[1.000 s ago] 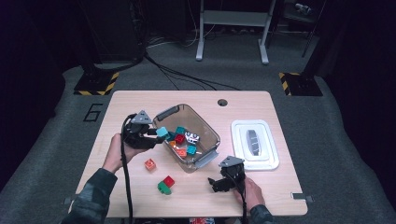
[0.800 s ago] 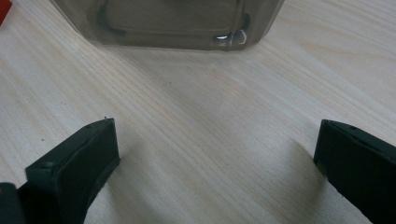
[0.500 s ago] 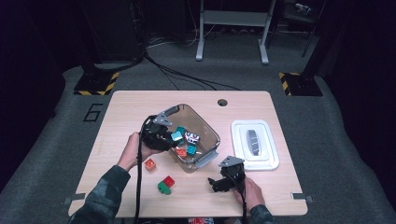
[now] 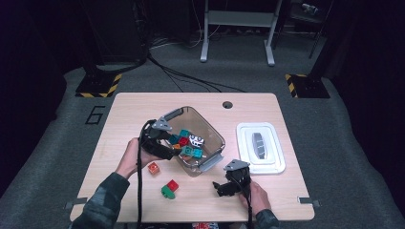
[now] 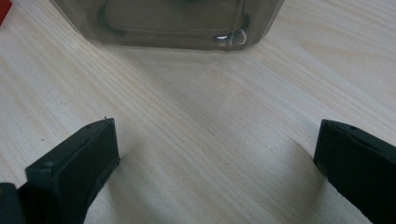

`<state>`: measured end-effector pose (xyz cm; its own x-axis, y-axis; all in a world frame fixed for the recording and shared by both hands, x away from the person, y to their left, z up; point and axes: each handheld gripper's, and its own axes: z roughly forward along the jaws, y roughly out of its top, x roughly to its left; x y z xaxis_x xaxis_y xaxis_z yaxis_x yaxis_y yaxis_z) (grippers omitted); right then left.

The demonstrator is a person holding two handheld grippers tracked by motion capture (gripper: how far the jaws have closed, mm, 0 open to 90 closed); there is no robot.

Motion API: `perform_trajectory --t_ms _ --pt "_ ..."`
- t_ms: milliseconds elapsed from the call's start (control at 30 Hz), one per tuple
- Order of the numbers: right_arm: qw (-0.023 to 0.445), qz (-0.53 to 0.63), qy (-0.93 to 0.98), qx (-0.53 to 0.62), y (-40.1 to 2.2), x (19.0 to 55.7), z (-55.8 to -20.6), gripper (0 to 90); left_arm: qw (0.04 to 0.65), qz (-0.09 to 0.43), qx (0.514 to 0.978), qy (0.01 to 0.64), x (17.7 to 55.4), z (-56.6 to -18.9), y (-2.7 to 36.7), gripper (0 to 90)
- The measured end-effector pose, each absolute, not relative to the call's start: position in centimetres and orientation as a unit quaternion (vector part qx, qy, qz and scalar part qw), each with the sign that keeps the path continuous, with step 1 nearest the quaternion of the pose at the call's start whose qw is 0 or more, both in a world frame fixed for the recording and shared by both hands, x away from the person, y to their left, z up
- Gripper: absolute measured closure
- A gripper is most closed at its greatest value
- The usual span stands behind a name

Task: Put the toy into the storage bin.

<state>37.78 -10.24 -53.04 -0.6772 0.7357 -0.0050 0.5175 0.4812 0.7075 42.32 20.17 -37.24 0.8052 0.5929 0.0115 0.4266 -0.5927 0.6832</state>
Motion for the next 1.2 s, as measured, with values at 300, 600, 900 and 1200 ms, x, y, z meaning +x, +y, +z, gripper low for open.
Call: perform_trajectory --t_ms 300,600,900,1200 --pt "0.156 0.350 0.846 0.370 -10.2 37.8 -53.0 0.0 0.365 0.149 0.860 0.324 40.7 -37.0 23.9 14.9" --pt "0.156 0.350 0.846 0.370 -10.2 37.8 -53.0 0.0 0.358 0.163 0.846 0.359 39.9 -39.3 27.1 10.8" --pt "0.156 0.350 0.846 0.370 -10.2 37.8 -53.0 0.0 0.338 0.153 0.838 0.400 40.0 -43.4 28.0 4.7" --pt "0.156 0.350 0.846 0.370 -10.2 37.8 -53.0 0.0 0.305 0.128 0.840 0.430 41.2 -48.2 28.1 7.0"
